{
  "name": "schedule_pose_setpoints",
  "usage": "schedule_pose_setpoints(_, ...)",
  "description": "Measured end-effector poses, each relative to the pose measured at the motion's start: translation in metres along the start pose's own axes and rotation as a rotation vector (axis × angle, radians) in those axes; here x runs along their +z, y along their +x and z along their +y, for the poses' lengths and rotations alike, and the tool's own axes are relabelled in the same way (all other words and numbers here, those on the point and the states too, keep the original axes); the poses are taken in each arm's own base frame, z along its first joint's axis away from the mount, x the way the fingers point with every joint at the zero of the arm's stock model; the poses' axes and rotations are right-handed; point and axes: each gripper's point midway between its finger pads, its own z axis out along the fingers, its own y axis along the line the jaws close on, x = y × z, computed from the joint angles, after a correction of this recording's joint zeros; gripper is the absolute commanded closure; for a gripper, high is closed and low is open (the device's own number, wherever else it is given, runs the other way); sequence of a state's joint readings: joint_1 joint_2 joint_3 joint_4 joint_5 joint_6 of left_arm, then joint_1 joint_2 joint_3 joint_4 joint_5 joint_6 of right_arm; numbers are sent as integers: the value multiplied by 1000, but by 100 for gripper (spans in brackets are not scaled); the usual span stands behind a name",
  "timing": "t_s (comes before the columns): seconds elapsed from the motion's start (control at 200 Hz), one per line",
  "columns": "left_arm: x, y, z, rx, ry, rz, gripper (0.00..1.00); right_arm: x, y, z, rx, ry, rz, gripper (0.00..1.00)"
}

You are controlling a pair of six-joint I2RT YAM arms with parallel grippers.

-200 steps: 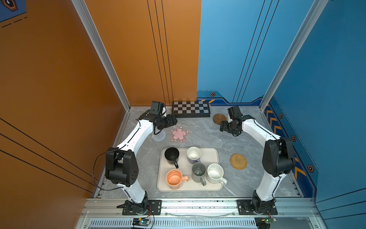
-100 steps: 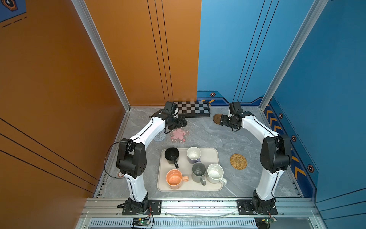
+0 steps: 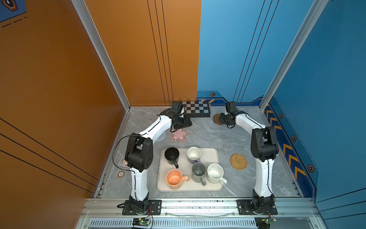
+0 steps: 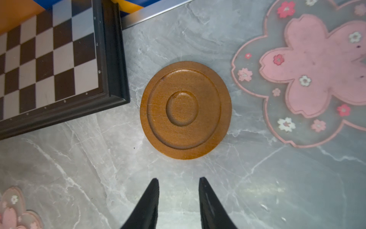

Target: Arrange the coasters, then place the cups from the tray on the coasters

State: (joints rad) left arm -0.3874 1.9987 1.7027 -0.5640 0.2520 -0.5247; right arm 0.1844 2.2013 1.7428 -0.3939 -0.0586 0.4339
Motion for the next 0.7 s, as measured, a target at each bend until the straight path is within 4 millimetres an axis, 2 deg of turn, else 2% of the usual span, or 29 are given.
schedule_pose_setpoints(0.15, 10, -2, -2, -2, 13, 16, 31, 16, -9, 3, 7, -4, -17, 76)
schedule_pose_setpoints(0.445, 40, 10, -6, 3, 31, 79, 32, 32, -36, 15, 11, -34, -82, 77)
schedule_pose_setpoints(0.571, 40, 10, -6, 5, 35, 80, 32, 45, -38, 16, 18, -38, -88, 78)
schedule_pose_setpoints(0.701, 37, 5, -11, 11, 47, 68, 33, 58, -30, 12, 34, -29, -68, 78)
